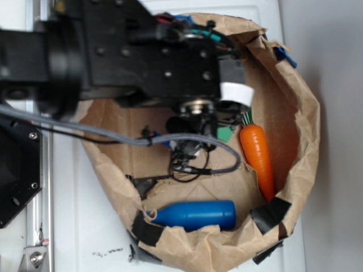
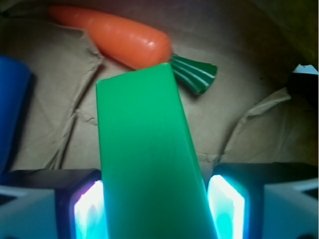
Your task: Grab the green block.
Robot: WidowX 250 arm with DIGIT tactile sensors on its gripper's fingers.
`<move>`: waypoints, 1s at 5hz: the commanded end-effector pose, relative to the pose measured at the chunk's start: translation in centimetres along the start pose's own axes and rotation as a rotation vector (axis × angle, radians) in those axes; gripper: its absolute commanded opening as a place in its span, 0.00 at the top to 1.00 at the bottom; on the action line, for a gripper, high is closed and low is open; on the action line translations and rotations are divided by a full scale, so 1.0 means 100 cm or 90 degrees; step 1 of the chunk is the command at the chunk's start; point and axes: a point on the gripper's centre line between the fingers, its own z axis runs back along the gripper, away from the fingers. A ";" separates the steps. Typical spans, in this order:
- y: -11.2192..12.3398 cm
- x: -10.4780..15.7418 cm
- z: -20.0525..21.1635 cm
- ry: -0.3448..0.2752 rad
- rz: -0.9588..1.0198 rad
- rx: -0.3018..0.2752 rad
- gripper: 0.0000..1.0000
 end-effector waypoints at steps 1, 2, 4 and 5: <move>-0.019 -0.025 0.033 -0.038 -0.034 0.001 1.00; -0.019 -0.022 0.049 -0.048 -0.018 -0.021 1.00; -0.018 -0.004 0.064 -0.046 0.012 -0.038 1.00; -0.018 -0.009 0.053 -0.035 0.010 -0.011 1.00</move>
